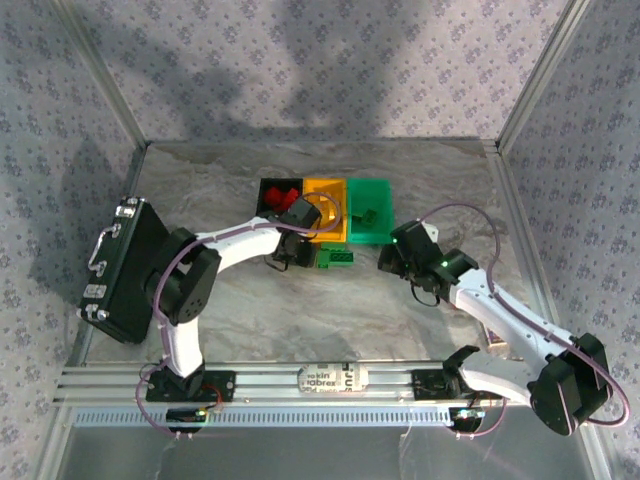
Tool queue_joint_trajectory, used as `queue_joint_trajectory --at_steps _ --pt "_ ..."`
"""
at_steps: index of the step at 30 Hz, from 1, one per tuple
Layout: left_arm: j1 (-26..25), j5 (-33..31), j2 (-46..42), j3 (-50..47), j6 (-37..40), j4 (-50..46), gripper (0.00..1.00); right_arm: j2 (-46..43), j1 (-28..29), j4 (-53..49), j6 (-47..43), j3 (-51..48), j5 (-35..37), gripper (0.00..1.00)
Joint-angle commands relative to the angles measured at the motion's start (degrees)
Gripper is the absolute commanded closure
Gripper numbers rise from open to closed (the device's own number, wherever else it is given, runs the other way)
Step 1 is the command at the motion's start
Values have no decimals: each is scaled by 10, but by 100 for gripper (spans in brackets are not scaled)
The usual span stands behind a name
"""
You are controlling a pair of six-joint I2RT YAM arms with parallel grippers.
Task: Sort the legos into containers by color
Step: Pick up the lego from the center of the table, then place the lego in the container.
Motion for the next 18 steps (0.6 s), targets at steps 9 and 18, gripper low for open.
queue_joint_trajectory --at_steps 9,18 --pt "-15 65 -63 112 63 21 49 -14 0 12 34 -53 -15 15" --pt "-38 96 72 291 75 0 49 -80 21 0 66 -98 -10 16"
